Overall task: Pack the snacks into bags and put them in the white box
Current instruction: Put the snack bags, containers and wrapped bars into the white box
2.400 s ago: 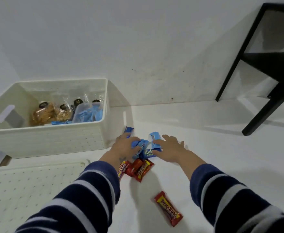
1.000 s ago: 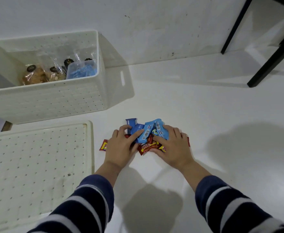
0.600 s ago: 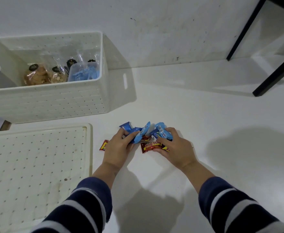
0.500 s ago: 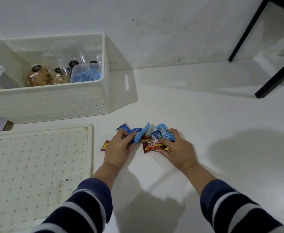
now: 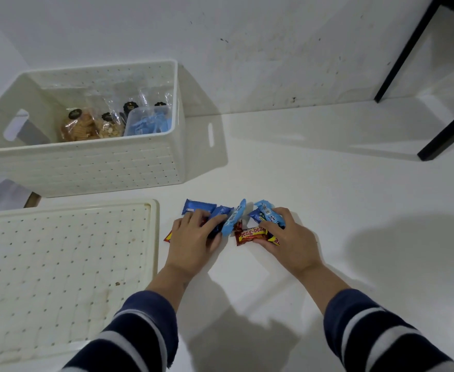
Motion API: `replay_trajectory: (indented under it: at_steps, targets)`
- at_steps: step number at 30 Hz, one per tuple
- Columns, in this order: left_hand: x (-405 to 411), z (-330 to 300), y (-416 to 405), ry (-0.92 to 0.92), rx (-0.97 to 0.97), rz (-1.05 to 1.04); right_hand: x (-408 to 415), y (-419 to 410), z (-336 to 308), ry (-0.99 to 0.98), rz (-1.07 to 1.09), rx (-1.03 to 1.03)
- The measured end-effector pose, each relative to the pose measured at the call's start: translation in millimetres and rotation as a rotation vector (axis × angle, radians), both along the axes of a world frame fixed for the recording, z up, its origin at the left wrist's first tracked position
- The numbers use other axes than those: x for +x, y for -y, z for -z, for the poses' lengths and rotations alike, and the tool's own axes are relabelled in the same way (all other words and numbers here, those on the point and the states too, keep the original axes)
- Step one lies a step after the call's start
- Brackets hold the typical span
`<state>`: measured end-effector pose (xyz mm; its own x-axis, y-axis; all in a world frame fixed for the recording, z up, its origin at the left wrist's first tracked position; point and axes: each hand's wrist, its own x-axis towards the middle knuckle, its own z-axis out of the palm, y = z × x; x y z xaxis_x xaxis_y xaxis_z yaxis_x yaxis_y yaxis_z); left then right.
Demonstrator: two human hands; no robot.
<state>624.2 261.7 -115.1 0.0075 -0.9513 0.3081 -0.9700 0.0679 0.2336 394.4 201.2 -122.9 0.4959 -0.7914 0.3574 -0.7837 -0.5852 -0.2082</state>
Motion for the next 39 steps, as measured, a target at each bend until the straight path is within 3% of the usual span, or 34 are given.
replay_trajectory:
  at_steps: [15, 18, 29, 34, 39]
  targets:
    - [23.5, -5.0, 10.3, -0.066, 0.371, -0.027, 0.6, 2.0, 1.8, -0.047, -0.007, -0.052]
    - [7.0, -0.8, 22.6, -0.112, 0.351, 0.010, 0.5, 3.3, 2.4, -0.066, -0.019, -0.076]
    - [-17.7, 6.4, 57.0, 0.025, 0.212, 0.204, -0.6, 5.4, 5.7, -0.072, -0.013, -0.063]
    - [-22.9, 14.7, 64.0, -0.055, 0.033, 0.179, -0.8, 6.1, 5.1, -0.048, -0.010, -0.039]
    - [-26.0, 12.9, 62.1, 0.007, -0.008, 0.110, -2.5, 7.0, 3.1, -0.011, -0.009, 0.023]
